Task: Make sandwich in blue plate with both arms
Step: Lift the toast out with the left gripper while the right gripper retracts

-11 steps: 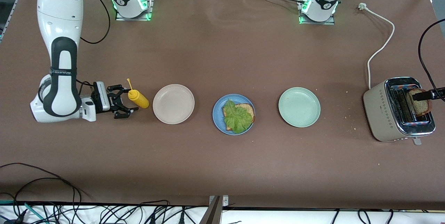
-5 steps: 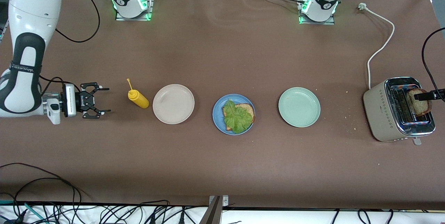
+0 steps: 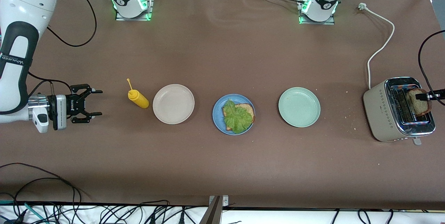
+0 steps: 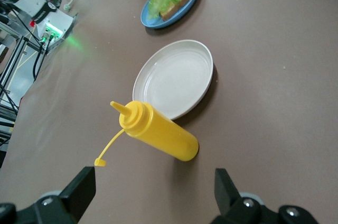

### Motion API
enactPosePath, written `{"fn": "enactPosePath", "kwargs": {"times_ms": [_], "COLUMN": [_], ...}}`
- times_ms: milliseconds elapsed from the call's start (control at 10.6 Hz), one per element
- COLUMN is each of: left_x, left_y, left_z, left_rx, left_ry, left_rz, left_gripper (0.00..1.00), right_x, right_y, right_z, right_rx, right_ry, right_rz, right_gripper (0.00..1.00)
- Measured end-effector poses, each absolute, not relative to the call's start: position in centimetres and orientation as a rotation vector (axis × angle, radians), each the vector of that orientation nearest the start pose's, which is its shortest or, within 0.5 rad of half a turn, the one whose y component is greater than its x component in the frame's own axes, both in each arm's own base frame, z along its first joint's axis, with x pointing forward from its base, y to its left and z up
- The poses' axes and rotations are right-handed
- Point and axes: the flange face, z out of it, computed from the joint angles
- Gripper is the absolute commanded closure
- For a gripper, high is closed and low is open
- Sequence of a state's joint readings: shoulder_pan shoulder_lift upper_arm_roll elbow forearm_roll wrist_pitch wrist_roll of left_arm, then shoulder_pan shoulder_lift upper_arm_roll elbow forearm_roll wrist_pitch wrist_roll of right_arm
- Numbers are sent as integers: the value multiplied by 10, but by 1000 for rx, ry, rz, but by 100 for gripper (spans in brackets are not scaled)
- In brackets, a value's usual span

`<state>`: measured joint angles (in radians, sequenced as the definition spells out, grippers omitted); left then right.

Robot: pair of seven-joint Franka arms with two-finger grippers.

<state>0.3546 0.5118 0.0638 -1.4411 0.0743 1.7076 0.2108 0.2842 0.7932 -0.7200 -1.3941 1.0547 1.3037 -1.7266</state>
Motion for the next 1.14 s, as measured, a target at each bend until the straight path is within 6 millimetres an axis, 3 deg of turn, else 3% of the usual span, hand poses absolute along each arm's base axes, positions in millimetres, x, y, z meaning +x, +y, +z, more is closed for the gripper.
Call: {"fn": "enactPosePath", "kwargs": {"times_ms": [378,568,757,946,1135], "left_x": [617,613,594,581,578], "left_y": [277,278,269,258,236], "left_z": [390,435,487,536,571], "left_rx": [-3093,-3090,-3094,-3093,-3099], "left_ry": [-168,-134,-134,-125,-74], "left_rz": [375,296,284,239,213], "left_gripper": [100,100,100,100,100], "right_x": [669,674,664,650,633], "right_y": [-65,-35,-28,-21,-7], "right_z": [320,358,392,412,435], "right_rx": [-2117,-2269,-2447,-2613,-2767], "right_ry": [-1180,-1171,-1010,-844,-726], "right_rz": [-36,30,105,180,208], "right_gripper": [0,0,0,0,0]}}
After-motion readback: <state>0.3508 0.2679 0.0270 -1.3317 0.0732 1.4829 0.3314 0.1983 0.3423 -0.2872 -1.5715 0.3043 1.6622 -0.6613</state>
